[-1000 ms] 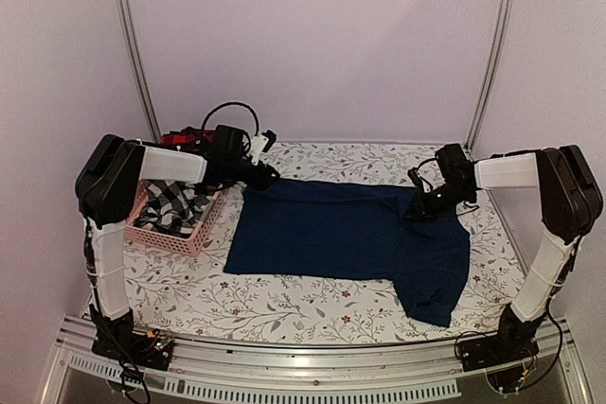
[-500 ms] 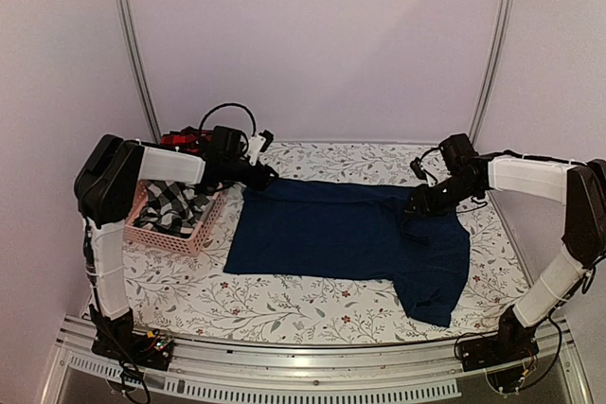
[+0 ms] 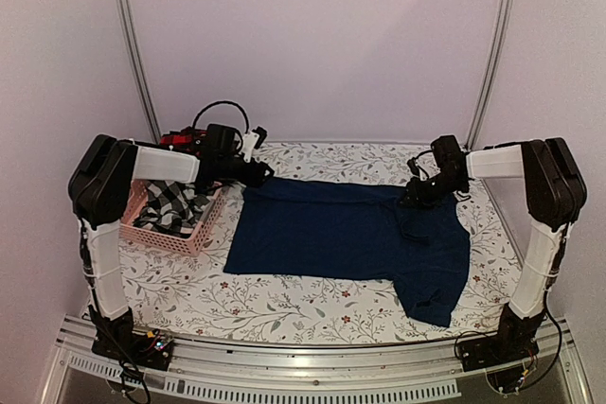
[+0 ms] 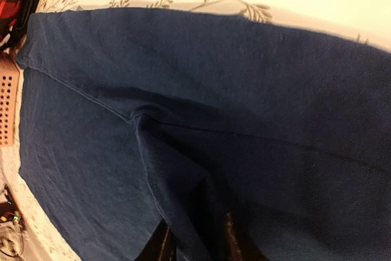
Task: Fold and stack the mixed laundry pile
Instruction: Adjust the 1/3-folded T-shirt at the center of the board, then move the 1/3-folded T-shirt to the center of the board.
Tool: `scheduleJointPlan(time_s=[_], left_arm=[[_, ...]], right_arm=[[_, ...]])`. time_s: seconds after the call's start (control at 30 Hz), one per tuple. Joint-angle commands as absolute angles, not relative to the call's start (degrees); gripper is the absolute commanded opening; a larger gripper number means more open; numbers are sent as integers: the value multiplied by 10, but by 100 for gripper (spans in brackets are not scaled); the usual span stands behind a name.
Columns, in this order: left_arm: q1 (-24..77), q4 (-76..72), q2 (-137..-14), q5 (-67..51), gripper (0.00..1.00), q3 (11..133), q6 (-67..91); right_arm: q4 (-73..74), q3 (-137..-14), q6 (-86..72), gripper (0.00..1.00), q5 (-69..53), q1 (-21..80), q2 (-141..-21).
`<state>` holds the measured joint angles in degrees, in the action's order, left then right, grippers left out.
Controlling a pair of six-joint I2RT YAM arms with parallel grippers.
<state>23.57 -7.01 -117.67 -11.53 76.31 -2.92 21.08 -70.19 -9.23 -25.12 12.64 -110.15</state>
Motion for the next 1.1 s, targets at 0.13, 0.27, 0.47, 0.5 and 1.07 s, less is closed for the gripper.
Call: scheduleJointPlan(time_s=[0.13,0.27,0.47,0.5,1.07], left_arm=[[218,-83,-1148,-123,64,747,-7],[217,-72,-1154,-120,65,748,-5],[213,-52,-1163,-121,68,754,8],[213,-51,-1165,-121,68,755,11],[231,145,-1268,-101,46,866,-26]], right_arm=[[235,-689,-47,8,-360,191,-1071],[266,-666,-31,23,-356,200,-1043],[295,-650,-12,60,-302,186,-1002],[281,-646,-20,63,-301,176,-997],[219,-645,-72,58,-177,114,-1101]])
